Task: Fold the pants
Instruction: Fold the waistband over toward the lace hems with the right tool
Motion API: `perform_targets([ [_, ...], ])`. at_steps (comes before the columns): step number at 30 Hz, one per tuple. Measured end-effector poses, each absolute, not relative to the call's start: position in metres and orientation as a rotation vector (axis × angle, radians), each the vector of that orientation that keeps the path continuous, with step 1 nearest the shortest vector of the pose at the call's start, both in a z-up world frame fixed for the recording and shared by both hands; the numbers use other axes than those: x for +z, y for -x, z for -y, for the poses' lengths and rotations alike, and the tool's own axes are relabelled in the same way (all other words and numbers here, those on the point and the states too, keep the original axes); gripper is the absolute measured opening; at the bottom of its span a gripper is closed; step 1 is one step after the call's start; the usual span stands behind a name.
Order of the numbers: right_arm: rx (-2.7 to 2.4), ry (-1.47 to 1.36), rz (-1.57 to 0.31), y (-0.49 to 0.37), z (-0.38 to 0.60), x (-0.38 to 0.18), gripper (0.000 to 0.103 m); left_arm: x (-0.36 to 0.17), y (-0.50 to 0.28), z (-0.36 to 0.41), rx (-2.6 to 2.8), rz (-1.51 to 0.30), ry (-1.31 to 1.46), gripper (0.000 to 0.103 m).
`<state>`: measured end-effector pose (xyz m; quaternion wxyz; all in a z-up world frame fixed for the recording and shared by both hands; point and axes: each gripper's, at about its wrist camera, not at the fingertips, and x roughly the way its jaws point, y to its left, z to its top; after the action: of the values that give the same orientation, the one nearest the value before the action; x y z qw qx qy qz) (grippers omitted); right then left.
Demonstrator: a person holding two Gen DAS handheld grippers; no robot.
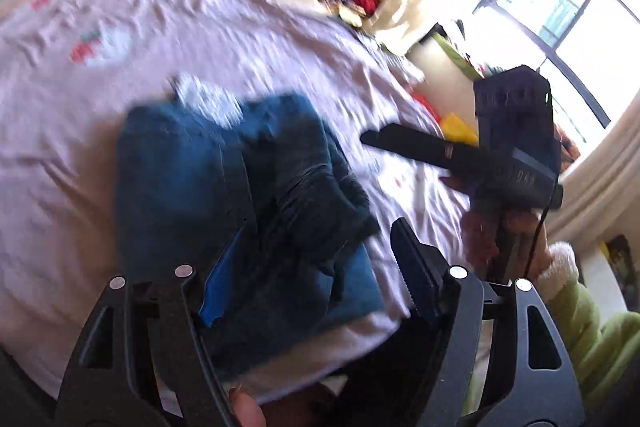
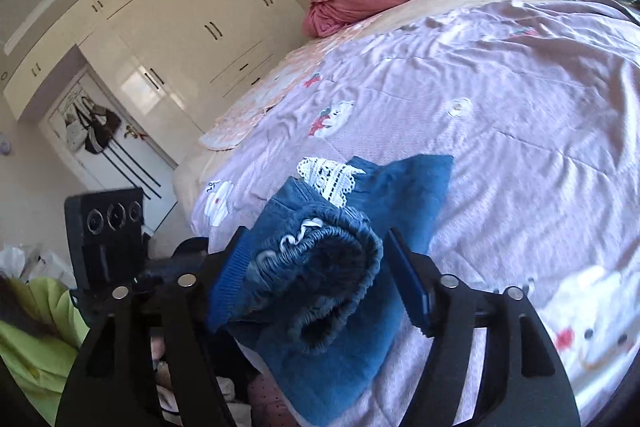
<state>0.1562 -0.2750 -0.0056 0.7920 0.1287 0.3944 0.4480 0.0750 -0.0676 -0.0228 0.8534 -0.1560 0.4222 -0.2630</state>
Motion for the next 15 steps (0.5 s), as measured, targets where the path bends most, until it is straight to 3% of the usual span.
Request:
perform_targets([
  [7,0.872,-0.283,-0.953,-0.152,0.261,-0.018,0.084,-0.033,-0.066,0.082,-0.595,-0.937,0.25,0.067],
  [15,0.832,-0.23,-1.021,-0.149,0.237,-0.033,0.084,0.004,-0.071,0.024,-0.429,-0.821,0.258,0.077],
])
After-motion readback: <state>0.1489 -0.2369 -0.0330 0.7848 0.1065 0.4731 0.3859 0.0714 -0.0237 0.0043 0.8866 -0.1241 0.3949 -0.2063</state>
